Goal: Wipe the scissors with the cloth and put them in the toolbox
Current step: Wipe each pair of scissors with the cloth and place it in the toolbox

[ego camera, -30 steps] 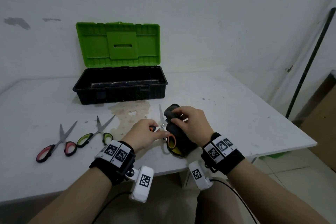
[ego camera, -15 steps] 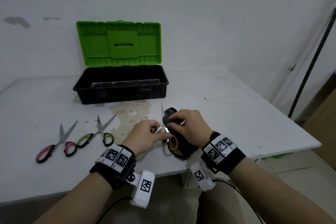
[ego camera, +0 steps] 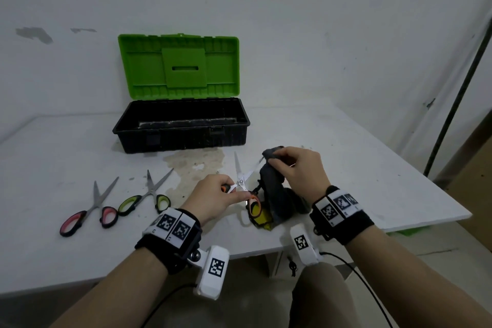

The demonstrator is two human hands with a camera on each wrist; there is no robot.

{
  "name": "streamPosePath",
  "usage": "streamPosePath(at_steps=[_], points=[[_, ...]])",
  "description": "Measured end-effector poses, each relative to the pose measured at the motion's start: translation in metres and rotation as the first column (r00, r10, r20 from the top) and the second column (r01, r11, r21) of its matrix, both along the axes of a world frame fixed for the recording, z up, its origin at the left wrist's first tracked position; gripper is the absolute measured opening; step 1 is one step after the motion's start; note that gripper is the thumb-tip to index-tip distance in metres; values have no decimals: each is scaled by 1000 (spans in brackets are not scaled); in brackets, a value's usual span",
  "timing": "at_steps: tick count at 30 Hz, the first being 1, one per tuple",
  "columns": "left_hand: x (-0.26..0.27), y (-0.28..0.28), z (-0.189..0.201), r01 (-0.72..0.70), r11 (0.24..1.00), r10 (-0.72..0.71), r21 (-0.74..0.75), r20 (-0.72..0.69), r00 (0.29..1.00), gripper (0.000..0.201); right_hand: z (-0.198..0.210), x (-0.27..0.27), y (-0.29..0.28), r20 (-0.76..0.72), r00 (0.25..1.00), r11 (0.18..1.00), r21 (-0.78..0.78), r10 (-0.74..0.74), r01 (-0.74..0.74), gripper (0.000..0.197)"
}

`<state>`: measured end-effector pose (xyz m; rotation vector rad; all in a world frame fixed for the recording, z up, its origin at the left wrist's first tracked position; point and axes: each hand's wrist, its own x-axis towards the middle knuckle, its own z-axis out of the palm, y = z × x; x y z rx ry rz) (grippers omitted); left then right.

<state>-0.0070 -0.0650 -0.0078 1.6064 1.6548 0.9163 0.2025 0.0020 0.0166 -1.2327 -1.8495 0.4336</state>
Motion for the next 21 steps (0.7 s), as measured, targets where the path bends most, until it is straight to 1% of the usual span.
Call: streamPosePath(at_steps=[3, 6, 8, 10, 13, 16, 17, 18, 19, 20, 21], points=[[1, 2, 4, -1, 1000, 1, 11, -9, 1000, 35, -1, -9, -18, 111, 988, 993, 42, 104, -109, 14], [8, 1, 8, 24, 999, -23, 25, -23, 999, 33, -4, -19, -23, 219, 966, 980, 114, 135, -163, 14], [12, -1, 9, 39, 998, -37, 41, -56, 998, 31, -5, -21, -22, 231, 960, 978, 92, 159, -185, 15], [11, -3, 9, 44, 998, -39, 53, -84, 996, 30, -4, -20, -20, 234, 960, 983, 65, 154, -173, 15], [8, -3, 6, 55, 997, -50, 56, -94, 994, 32, -3, -11, -5, 194, 979, 997, 31, 59, -66, 14], [5, -5, 2, 59, 998, -59, 15, -54, 997, 34, 1, 8, 13, 91, 991, 995, -4, -95, 96, 12], [3, -4, 1, 57, 998, -57, 7, -40, 998, 35, 3, 12, 13, 46, 991, 992, -6, -122, 123, 11], [2, -3, 1, 53, 999, -53, 4, -26, 998, 38, 6, 15, 11, 2, 993, 993, -1, -122, 122, 9], [0, -2, 1, 47, 999, -47, 3, -18, 999, 40, 8, 14, 6, -24, 996, 996, 11, -90, 91, 7], [0, 0, 2, 42, 999, -42, 3, -17, 999, 41, 10, 11, -1, -23, 999, 999, 24, -39, 39, 6], [0, 1, 3, 38, 999, -38, 4, -18, 999, 40, 9, 7, -9, 9, 1000, 999, 39, 18, -18, 8]])
